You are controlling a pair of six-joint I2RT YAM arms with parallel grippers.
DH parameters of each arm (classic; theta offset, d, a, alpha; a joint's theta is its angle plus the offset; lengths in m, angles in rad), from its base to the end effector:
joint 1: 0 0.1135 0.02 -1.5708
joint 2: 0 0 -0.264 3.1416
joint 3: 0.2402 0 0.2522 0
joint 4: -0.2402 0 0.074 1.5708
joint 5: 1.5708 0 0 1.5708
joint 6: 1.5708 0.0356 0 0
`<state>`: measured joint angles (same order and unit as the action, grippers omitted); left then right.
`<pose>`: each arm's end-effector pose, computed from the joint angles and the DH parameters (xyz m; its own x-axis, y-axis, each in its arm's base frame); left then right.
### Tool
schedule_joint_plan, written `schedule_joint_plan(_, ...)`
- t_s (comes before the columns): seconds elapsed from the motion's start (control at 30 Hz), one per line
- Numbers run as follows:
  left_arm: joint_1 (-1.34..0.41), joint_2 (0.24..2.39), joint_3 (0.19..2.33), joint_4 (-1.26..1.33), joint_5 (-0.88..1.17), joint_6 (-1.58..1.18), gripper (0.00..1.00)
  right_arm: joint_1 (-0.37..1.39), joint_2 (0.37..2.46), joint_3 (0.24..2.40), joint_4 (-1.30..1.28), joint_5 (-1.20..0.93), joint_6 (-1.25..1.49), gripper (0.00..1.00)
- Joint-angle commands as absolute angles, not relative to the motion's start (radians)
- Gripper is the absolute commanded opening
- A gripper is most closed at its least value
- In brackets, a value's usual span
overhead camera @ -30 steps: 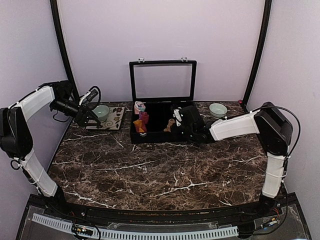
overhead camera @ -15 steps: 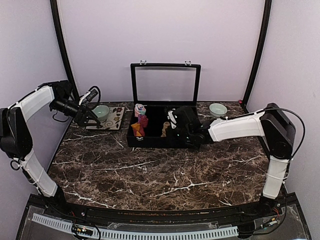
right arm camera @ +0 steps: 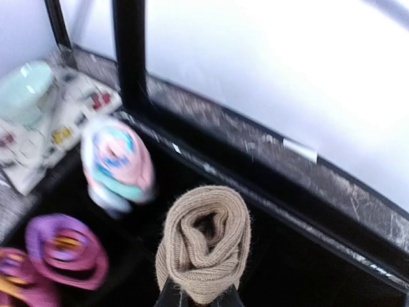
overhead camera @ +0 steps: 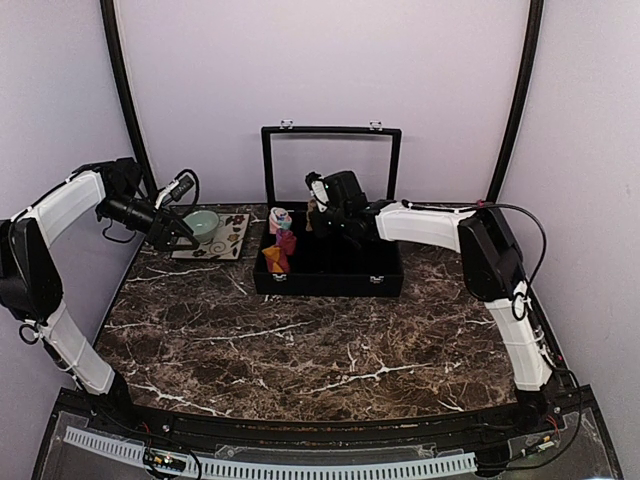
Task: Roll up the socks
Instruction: Place the sock in the storage box.
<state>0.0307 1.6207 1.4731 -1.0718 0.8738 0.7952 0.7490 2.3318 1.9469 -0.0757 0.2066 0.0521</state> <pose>0.3183 -0.0175 0.3096 -0.4827 0.4437 -0.7550 0.8410 0.4755 -0.2583 0.4071 0.3686 0.2199 -0.3528 -0.2584 -0.8993 -0.5142 0.8565 -0.0444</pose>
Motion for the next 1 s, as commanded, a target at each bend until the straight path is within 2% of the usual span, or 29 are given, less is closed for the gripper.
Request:
schedule_joint_plan(0.0, 0.037, 1.584, 1.472, -1.086, 0.881, 0.787, 0.99, 0.741, 2.391, 2.005, -0.084, 0.227, -0.04, 0.0)
schedule_joint_plan(0.33, 0.038, 1.58, 1.471, -1.098, 0.867, 0.795, 0.99, 0.735, 2.438, 2.015, 0.005, 0.243, -0.091, 0.0)
schedule_joint_plan(0.8, 0.037, 1.58, 1.48, -1.104, 0.866, 0.798, 0.99, 0.733, 2.536, 2.115, -0.073, 0.19, -0.095, 0.0)
schedule_joint_plan(0.93, 0.038, 1.579, 1.472, -1.104, 0.864, 0.801, 0.99, 0.733, 2.596, 2.228, -0.181, 0.182, -0.085, 0.0)
schedule_joint_plan(0.97, 0.038, 1.58, 1.472, -1.101, 0.864, 0.801, 0.99, 0.733, 2.606, 2.249, -0.203, 0.186, -0.082, 0.04)
